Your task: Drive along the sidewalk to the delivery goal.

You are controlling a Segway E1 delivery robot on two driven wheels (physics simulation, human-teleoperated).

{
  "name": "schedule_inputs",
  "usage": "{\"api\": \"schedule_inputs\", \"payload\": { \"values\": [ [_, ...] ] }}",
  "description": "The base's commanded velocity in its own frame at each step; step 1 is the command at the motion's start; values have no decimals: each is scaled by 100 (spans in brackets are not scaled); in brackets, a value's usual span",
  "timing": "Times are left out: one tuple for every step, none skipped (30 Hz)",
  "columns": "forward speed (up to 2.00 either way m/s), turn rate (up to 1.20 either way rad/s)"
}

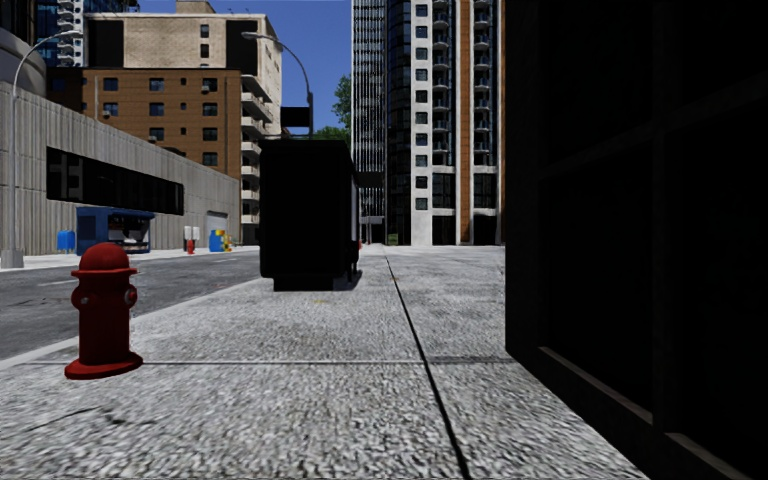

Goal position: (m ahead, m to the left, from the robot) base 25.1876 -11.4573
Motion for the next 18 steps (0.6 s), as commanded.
{"api": "schedule_inputs", "payload": {
  "values": [
    [189,0],
    [189,0],
    [189,0],
    [189,0],
    [189,0],
    [189,0],
    [189,0],
    [189,0],
    [189,0],
    [189,0],
    [189,0],
    [189,0],
    [189,0],
    [189,0],
    [189,0],
    [189,0],
    [189,0],
    [189,0]
  ]
}}
